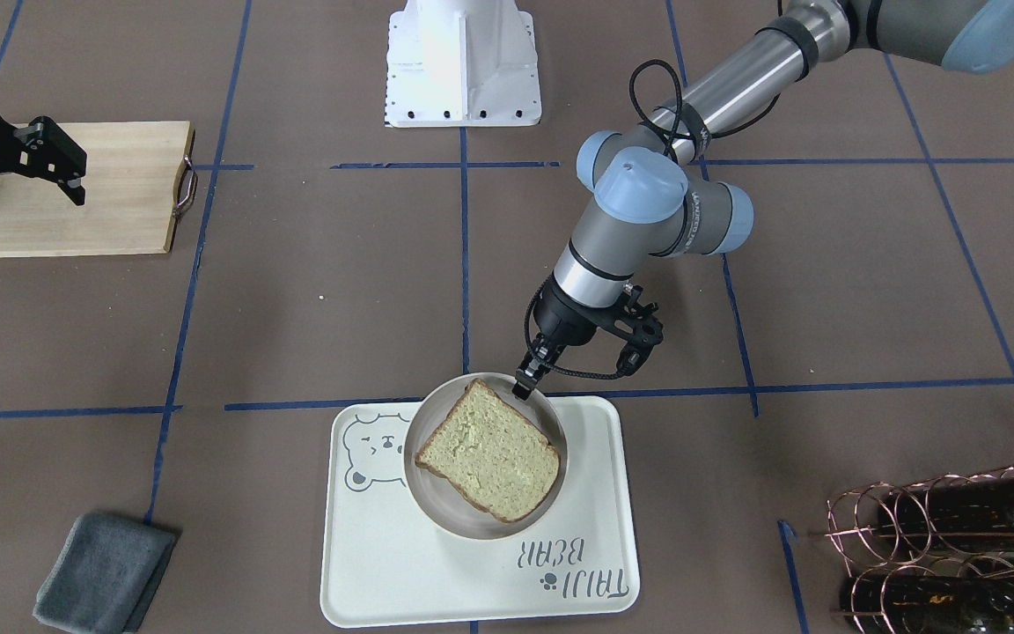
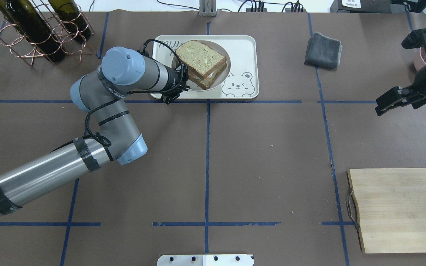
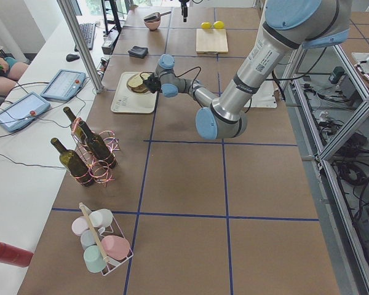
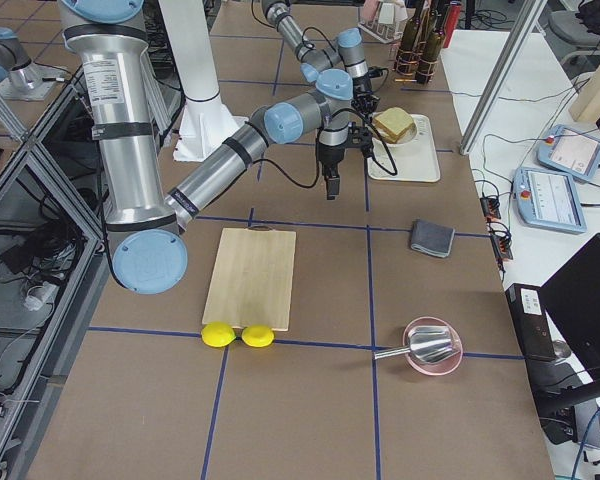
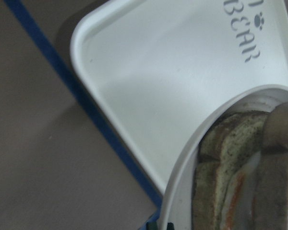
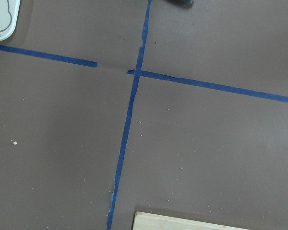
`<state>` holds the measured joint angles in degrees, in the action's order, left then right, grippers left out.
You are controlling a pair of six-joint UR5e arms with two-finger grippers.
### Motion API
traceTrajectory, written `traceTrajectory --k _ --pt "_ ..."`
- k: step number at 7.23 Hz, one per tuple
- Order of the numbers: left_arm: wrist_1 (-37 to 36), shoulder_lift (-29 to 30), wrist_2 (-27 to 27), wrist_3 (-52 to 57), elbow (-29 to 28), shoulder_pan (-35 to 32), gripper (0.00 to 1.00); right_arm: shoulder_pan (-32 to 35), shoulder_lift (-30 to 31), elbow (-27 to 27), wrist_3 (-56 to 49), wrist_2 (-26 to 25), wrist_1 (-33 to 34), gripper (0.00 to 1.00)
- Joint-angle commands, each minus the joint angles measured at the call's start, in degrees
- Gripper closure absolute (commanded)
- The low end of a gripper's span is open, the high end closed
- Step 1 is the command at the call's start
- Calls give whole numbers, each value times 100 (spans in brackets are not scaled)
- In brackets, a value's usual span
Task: Make sandwich and place on tray
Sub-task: 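Lift the plate with the left gripper and carry it onto the tray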
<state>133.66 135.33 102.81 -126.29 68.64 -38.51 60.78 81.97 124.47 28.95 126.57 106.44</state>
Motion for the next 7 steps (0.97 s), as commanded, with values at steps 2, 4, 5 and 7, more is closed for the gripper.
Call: traceTrajectory --k 2,4,5,7 --pt "345 441 -199 -10 -914 -16 100 39 -50 -54 14 140 0 0" --pt "336 477 -200 -10 -958 19 100 74 -59 -55 14 140 0 0" --pt "336 476 -191 16 -949 27 90 109 -50 -55 14 140 0 0" --pt "292 424 -182 130 -792 54 73 135 -50 -55 14 140 0 0"
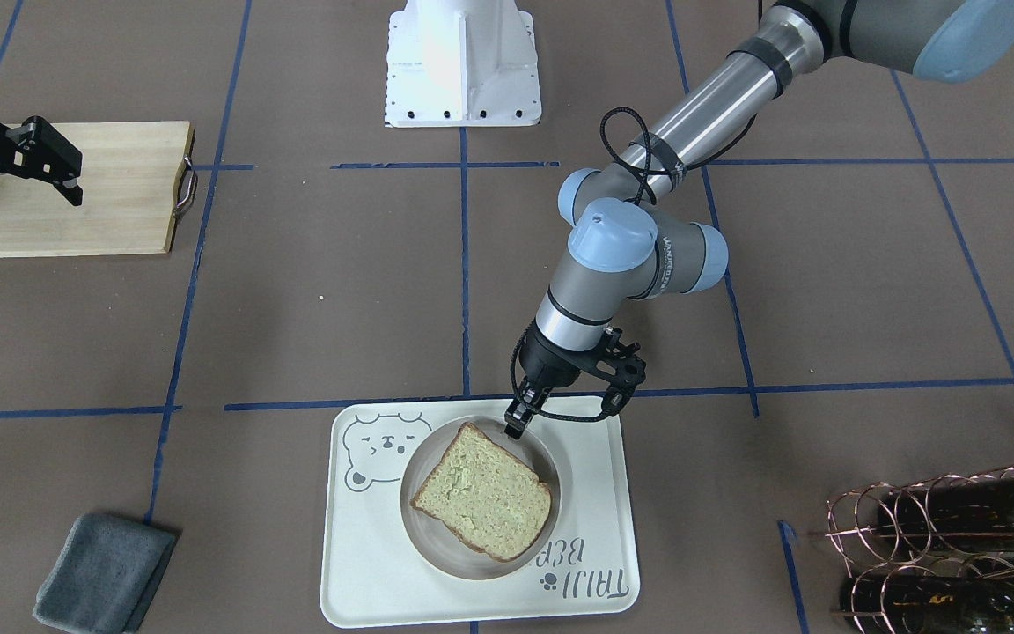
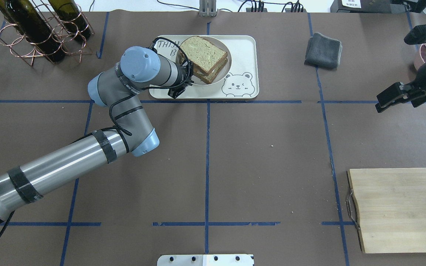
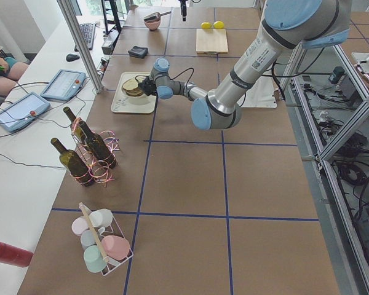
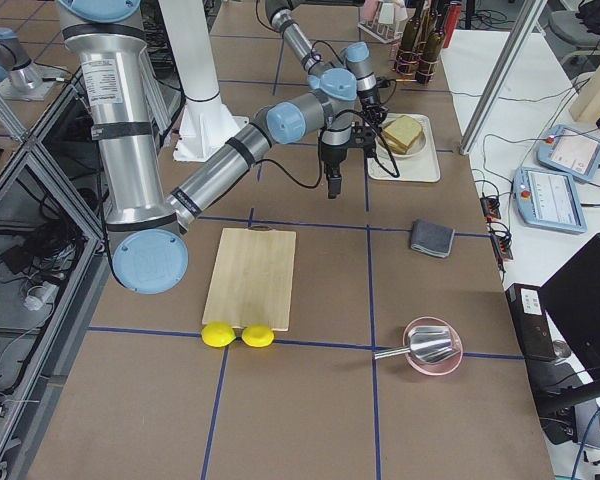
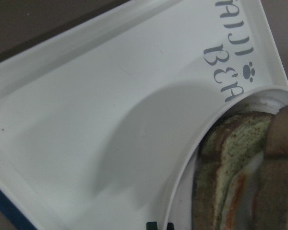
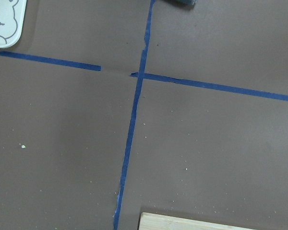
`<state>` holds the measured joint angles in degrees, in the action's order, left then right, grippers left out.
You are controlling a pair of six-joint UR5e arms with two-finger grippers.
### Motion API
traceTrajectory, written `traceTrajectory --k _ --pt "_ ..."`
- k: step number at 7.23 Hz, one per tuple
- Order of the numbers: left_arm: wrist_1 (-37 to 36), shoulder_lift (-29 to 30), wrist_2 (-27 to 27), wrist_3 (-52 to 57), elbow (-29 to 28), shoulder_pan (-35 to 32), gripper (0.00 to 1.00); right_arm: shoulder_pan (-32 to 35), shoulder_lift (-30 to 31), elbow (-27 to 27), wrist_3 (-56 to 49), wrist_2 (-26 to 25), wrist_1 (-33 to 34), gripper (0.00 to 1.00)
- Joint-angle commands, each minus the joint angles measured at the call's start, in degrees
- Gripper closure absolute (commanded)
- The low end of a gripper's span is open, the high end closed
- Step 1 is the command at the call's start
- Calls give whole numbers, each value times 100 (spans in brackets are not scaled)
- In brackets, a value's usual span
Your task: Make sandwich and place on tray
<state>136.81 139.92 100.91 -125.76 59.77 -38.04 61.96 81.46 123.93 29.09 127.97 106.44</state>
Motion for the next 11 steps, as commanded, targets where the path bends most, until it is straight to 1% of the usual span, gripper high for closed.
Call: traceTrajectory --k 1,2,3,4,5,6,7,8,9,10,11 --pt "-41 -296 34 251 470 7 51 26 -8 0 0 -9 0 0" --pt "-284 -612 43 453 1013 -10 1 35 1 -9 0 -9 0 0" --pt "-774 -746 191 716 1471 -19 0 61 -8 -18 0 -9 0 0" --pt "-1101 -947 419 928 1946 -36 0 114 -16 -44 0 9 9 0" --pt "-1209 -1385 447 1191 2594 -37 0 210 -16 -114 -9 26 9 0" --pt "-1445 -1954 447 1959 3462 -54 0 220 -25 -123 -9 -8 -9 0" --pt "-1795 -2326 447 2411 4097 -72 0 228 -17 -123 0 -43 -35 0" --pt "-2138 -2529 447 3085 4495 -107 0 350 1 -123 -9 -9 -44 0" --pt "-2620 -2662 456 3849 4734 -220 0 543 27 -114 -26 26 -53 0" --pt "-2929 -2907 456 4657 5024 -291 0 562 80 -236 -9 -8 -53 0" --pt "-3089 -3257 482 5448 5288 -561 0 789 115 -359 -78 -9 -53 0"
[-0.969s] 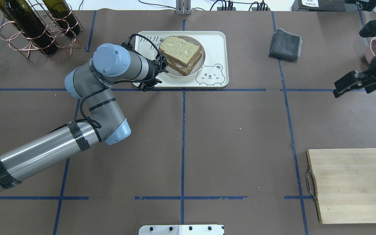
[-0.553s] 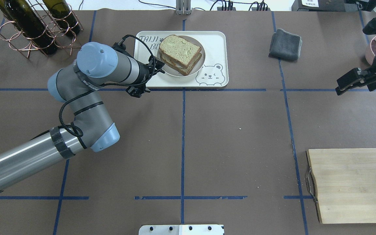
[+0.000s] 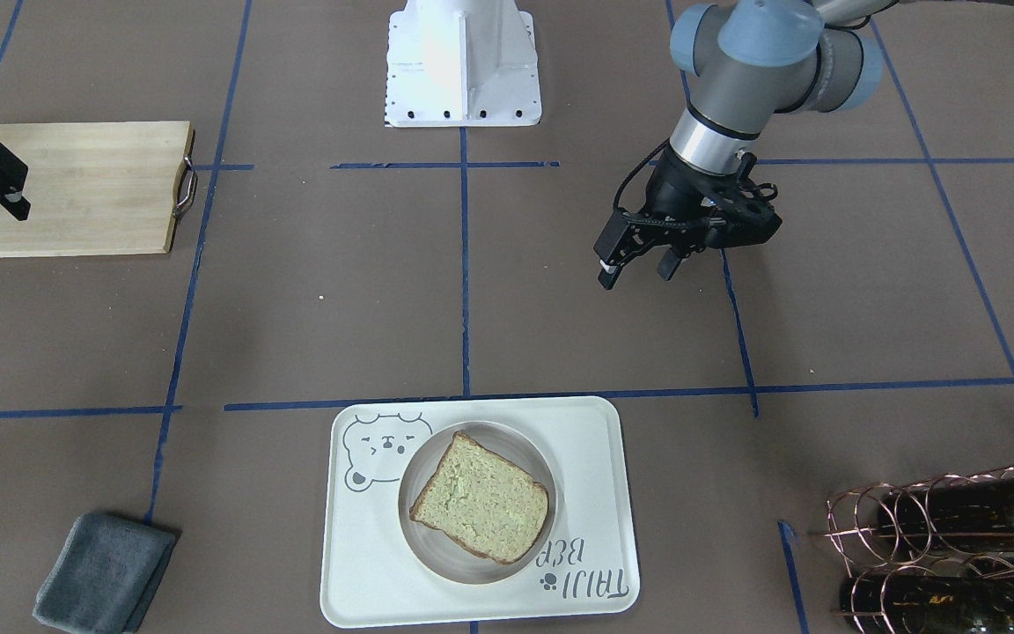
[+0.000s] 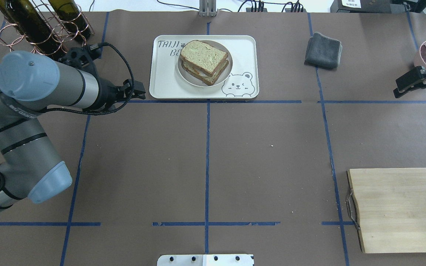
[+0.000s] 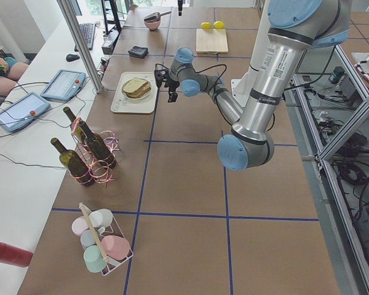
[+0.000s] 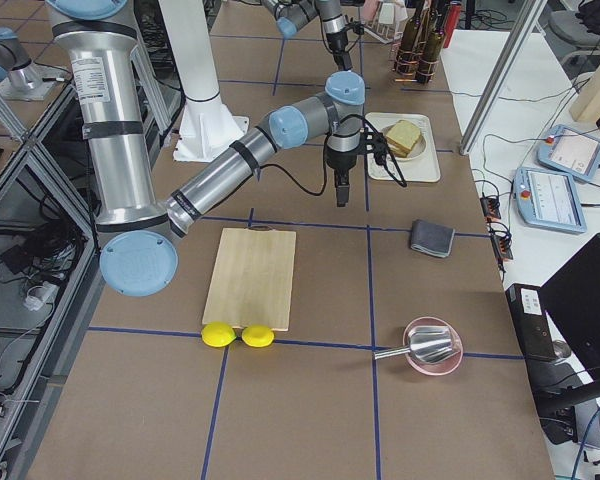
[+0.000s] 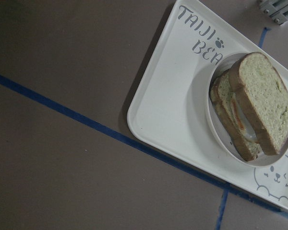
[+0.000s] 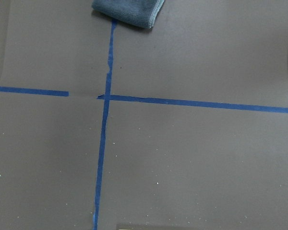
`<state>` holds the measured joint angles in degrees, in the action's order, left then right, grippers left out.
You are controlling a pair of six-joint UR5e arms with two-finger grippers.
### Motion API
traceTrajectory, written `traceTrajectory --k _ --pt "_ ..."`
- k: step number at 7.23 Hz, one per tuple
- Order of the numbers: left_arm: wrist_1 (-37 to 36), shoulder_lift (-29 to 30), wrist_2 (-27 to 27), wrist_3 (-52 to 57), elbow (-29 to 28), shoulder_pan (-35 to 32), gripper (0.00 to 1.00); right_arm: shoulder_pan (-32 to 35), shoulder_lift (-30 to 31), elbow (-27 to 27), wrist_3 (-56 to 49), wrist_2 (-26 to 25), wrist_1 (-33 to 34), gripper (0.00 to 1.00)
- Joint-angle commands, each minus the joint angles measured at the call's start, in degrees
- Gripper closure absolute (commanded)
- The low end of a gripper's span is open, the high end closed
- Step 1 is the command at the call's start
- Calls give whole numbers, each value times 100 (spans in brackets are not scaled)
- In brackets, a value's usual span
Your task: Make sandwich and place on tray
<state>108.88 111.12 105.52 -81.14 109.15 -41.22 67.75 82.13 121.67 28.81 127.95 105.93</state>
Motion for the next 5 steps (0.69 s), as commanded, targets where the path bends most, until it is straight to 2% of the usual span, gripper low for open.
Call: traceTrajectory --k 1,2,4,5 --pt "-332 -633 578 1786 361 -673 0 569 40 -492 -286 -7 -20 0" --pt "-332 -905 1184 2769 352 -1295 0 885 40 -904 -984 2 -72 0" --pt "-394 -1581 1602 4771 274 -2254 0 1326 110 -1424 -2224 72 -81 0" --pt "-603 -1741 1821 5757 99 -2825 0 1624 224 -1610 -2770 420 -81 0"
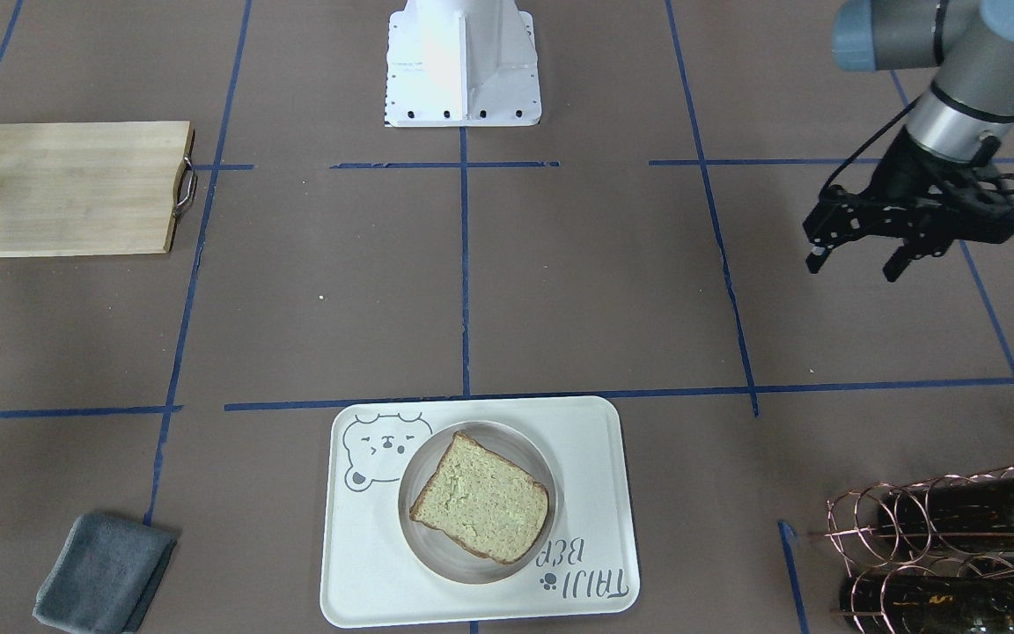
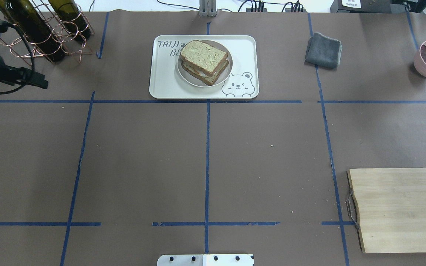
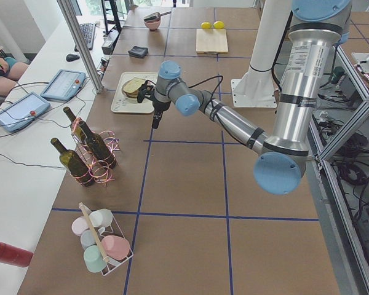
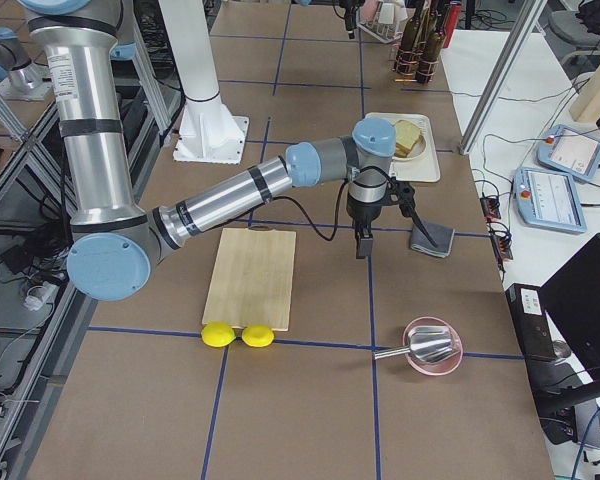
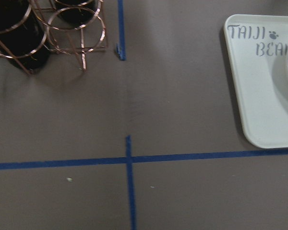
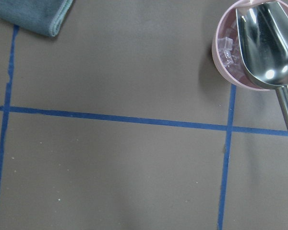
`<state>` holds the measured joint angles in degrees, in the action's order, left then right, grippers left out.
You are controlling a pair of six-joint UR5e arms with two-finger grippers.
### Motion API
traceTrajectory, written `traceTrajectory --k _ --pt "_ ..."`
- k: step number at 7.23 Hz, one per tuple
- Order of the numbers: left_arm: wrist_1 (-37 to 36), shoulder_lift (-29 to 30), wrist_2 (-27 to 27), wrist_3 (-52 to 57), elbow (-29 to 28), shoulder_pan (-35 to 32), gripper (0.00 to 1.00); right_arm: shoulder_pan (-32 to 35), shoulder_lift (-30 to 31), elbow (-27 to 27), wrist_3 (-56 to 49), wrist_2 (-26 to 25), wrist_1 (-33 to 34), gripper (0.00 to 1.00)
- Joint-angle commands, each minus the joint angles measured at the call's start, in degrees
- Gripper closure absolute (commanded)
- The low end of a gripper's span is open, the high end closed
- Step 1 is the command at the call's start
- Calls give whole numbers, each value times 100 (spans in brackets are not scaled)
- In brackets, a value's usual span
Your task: Make sandwich and place on tray
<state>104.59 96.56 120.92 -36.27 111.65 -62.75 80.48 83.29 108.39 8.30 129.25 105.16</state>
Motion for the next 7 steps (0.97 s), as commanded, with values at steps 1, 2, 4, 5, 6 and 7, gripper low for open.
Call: traceTrajectory --k 1,2,4,5,6,7 --pt "-697 -313 343 2368 -300 -1147 0 563 256 -344 -976 502 -13 0" --pt "-1242 -314 353 3370 -476 -1743 0 652 379 -370 -1101 522 -13 0" --pt "-1502 -348 1261 4598 -1464 -2625 0 863 704 -388 -1470 714 -13 0" --pt "-1459 -662 1345 4750 -1784 -2663 0 959 758 -388 -1489 767 -13 0" --pt "-1467 -752 1346 4743 -1856 -2681 0 978 776 -388 -1445 777 -13 0" --pt "-1467 -840 1346 4708 -1875 -2681 0 987 750 -362 -1419 812 -21 0"
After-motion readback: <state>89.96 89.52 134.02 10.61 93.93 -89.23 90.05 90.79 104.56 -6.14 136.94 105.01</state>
